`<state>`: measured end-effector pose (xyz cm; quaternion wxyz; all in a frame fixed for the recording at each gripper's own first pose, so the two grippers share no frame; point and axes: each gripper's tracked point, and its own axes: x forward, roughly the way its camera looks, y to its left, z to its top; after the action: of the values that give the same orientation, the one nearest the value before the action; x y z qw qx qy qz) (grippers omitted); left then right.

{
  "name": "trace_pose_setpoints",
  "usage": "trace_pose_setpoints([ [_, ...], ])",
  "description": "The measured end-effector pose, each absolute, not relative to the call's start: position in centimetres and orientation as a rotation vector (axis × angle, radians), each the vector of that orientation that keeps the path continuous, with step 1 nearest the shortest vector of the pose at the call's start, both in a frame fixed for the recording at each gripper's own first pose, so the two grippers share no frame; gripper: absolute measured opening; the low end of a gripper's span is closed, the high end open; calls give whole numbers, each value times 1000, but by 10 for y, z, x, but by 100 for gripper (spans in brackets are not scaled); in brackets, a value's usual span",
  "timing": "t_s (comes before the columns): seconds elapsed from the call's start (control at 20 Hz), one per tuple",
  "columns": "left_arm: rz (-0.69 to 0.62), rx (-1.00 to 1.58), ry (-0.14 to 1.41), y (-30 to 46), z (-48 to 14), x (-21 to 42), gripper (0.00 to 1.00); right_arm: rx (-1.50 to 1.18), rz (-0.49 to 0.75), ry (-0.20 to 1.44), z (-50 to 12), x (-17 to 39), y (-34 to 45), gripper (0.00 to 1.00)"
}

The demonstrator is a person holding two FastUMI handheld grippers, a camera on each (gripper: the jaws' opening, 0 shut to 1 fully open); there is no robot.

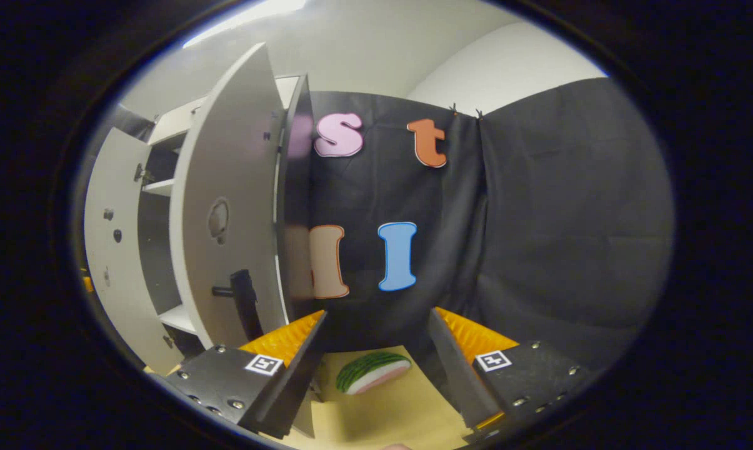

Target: Grasp the bottle in the cabinet with the left hand and place it on the coaster, then close the right door with the right hand and the left door with the left hand.

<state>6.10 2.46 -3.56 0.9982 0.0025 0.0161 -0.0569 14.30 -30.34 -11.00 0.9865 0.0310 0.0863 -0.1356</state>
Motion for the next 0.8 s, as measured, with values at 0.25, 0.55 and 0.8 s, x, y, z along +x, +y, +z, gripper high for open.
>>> trace_pose_setpoints([
  [0.25,-87,5,36,51,-38,50,96,9,-248,228,-124,185,-300,94],
  [0.55,-60,-16,37,74,-35,44,96,-13,-108,183,-117,211,-249,84],
  [0.8,-47,-20,33,85,-33,47,96,25,-87,183,-121,206,-231,84],
])
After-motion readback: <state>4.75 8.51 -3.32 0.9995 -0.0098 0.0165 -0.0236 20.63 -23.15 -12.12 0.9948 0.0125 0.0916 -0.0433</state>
